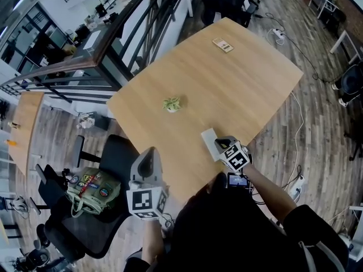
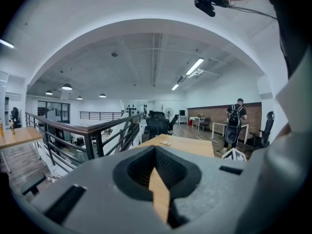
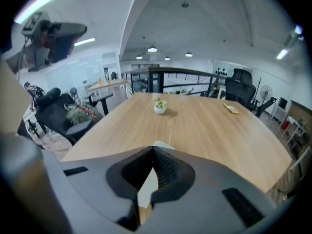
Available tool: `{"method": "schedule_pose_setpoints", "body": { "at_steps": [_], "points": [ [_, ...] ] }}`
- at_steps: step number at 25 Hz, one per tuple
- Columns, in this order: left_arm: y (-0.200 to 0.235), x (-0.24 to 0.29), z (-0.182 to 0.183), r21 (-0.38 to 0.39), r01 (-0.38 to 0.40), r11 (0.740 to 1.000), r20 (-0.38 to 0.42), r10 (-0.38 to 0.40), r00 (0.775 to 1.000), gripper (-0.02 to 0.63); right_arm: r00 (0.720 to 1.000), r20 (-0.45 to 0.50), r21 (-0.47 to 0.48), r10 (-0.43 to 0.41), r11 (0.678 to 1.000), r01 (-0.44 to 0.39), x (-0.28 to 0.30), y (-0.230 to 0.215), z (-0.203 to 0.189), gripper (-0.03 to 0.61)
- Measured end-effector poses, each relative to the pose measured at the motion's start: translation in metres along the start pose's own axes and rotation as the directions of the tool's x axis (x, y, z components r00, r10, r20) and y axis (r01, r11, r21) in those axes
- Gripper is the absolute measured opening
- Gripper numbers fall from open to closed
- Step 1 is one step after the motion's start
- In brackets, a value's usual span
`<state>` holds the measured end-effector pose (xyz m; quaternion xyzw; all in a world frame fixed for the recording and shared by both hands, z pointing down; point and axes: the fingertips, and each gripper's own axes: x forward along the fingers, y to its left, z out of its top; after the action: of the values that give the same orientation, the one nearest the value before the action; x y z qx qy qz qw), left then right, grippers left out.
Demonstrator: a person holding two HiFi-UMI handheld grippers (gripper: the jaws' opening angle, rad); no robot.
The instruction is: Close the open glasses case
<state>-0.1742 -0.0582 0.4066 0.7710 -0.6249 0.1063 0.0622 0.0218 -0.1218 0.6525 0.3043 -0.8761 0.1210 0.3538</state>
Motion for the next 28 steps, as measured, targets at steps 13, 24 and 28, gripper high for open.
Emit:
{"method": "schedule_pose_setpoints", "body": {
  "at_steps": [13,24,28],
  "points": [
    [-0.002,-0.002,0.010,0.004,0.005,1.000,0.054,-0.005,0.999,0.000,0.810,0.571,0.107,-0.135,0.990,0.089,-0.167,0.002,0.148,0.014],
    [0.009,-0.009,0.027,-0.004,-0.027,1.000,0.116,0.028,0.993,0.000,0.684,0.689,0.148,-0.238,0.971,0.189,-0.243,-0.010,0.174,0.014],
    [0.011,-0.009,0.026,-0.006,-0.030,1.000,0.113,0.031,0.993,0.000,0.681,0.693,0.127,-0.237,0.970,0.208,-0.244,-0.006,0.175,0.014]
  ]
}}
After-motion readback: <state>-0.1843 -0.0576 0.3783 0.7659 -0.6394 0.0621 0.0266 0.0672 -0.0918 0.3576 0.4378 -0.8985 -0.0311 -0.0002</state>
